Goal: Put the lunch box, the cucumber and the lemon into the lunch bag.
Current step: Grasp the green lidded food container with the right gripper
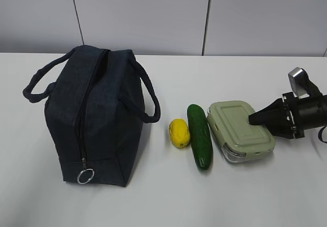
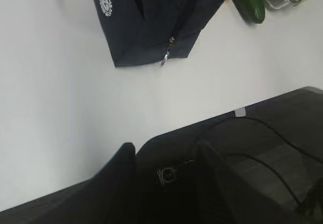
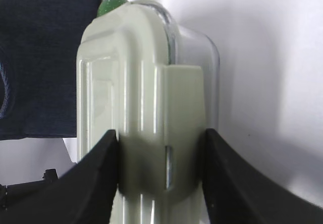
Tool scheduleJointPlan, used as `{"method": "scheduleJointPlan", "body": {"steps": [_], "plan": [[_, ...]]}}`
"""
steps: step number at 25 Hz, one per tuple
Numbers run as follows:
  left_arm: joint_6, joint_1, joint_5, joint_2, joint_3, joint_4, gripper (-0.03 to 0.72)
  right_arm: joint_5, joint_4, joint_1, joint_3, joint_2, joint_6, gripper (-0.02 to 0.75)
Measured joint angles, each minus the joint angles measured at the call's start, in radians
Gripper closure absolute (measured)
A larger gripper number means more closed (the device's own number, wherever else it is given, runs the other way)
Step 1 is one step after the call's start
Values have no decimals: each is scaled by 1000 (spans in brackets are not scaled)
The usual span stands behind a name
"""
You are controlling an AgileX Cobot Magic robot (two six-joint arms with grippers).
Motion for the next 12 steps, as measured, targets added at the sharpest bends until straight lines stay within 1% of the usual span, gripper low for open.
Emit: {"method": "scheduleJointPlan", "body": {"steps": [7,12], "plan": [[-3,0,-29,271,-122,-36,420,1,0,0,0,0,2,376],[25,0,-107,420,-180,-52,419,2,0,0,0,0,2,377]]}}
